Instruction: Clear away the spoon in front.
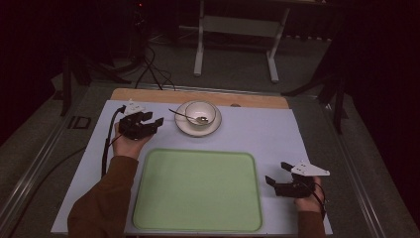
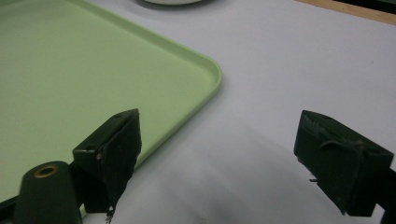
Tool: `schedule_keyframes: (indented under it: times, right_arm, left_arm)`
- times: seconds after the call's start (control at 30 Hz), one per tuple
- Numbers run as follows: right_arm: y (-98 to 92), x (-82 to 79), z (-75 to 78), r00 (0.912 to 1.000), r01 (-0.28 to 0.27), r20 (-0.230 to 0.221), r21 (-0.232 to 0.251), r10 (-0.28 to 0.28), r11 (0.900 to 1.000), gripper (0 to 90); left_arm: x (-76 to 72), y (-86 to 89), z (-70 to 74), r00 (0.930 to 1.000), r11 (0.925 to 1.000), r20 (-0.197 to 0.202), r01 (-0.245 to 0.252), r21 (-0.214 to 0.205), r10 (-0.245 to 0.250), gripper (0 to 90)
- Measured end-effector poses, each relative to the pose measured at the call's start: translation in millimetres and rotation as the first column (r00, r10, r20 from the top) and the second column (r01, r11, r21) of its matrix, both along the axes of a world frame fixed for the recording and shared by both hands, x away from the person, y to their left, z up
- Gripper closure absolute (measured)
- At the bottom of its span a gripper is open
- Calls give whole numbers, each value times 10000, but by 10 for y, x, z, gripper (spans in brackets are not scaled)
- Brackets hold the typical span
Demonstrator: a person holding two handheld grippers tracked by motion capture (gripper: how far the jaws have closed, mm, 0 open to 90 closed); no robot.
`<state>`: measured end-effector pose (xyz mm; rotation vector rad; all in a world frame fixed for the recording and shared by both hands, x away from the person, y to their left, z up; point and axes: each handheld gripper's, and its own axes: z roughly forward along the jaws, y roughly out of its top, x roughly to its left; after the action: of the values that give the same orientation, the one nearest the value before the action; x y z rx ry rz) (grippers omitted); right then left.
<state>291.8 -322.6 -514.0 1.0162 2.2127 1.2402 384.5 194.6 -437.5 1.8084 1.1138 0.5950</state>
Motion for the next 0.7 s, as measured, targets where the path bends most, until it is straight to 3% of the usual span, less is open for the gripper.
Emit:
schedule_keyframes:
  times: [0.4, 0.7]
  right_arm:
    - [1, 5, -1, 10000, -21, -17, -12, 21, 10000, 146]
    - [-9, 8, 2, 10000, -15, -21, 21, 15, 10000, 146]
  left_arm:
    - [221, -103, -45, 9996, 9997, -260, 117, -196, -122, 531]
    - [441, -99, -74, 9981, 9968, -539, 261, -752, -302, 561]
